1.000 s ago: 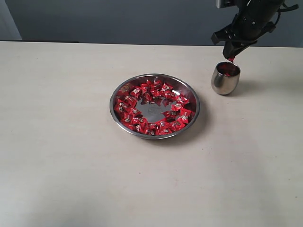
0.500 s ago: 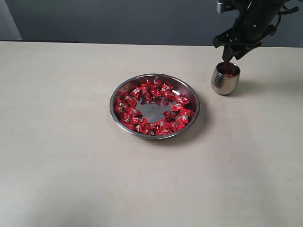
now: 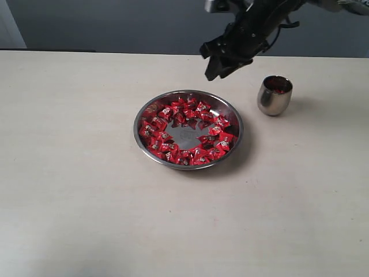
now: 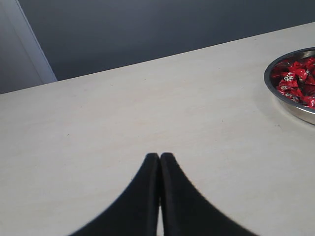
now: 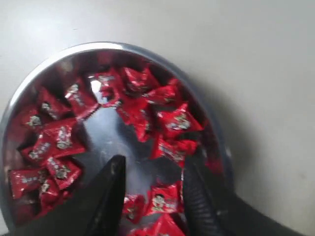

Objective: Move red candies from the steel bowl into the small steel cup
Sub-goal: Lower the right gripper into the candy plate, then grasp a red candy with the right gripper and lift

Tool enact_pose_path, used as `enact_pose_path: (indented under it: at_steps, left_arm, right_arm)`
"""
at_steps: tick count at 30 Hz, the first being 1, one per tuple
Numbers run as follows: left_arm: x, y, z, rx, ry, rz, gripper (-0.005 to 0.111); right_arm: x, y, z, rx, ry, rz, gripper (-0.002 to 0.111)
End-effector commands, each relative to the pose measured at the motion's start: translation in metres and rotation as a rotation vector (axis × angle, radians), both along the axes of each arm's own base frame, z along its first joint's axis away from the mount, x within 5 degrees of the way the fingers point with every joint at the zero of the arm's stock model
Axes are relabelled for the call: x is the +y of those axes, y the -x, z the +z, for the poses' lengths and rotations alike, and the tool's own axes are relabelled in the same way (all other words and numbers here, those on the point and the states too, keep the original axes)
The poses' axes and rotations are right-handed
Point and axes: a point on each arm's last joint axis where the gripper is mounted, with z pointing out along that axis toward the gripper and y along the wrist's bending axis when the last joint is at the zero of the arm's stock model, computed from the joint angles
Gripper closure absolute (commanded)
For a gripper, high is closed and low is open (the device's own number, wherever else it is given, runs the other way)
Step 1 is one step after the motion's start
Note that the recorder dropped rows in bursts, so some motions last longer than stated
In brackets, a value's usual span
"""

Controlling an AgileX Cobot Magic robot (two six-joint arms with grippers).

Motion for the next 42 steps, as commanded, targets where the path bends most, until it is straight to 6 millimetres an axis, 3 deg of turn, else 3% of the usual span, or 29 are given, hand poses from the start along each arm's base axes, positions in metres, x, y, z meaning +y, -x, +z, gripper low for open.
enact_pose_path:
  at_steps: [1, 9, 27, 30, 35, 39, 42]
  left_arm:
    - [0.000, 0.000, 0.001, -0.012, 0.003, 0.000, 0.106]
    - [0.000, 0.000, 0.001, -0.012, 0.003, 0.000, 0.106]
    - [0.000, 0.000, 0.001, -0.012, 0.003, 0.000, 0.106]
    - [0.000, 0.000, 0.001, -0.012, 0.003, 0.000, 0.106]
    - [0.000, 0.000, 0.001, -0.012, 0.003, 0.000, 0.106]
    - [0.000, 0.000, 0.001, -0.012, 0.003, 0.000, 0.106]
    - [0.000, 0.000, 0.001, -0.012, 0.003, 0.000, 0.106]
  right_arm:
    - [0.036, 0.005, -0.015, -0.061, 0.010, 0.097, 0.070]
    - [0.063, 0.010, -0.051, -0.118, 0.174, 0.201, 0.070]
    - [0.068, 0.006, -0.095, -0.065, 0.180, 0.189, 0.071]
    - [0.067, 0.007, -0.095, -0.059, 0.183, 0.192, 0.079]
    - [0.066, 0.011, -0.094, -0.020, 0.190, 0.203, 0.109]
    - [0.065, 0.015, -0.083, -0.003, 0.192, 0.216, 0.109]
    - [0.060, 0.017, -0.049, -0.060, 0.220, 0.233, 0.109]
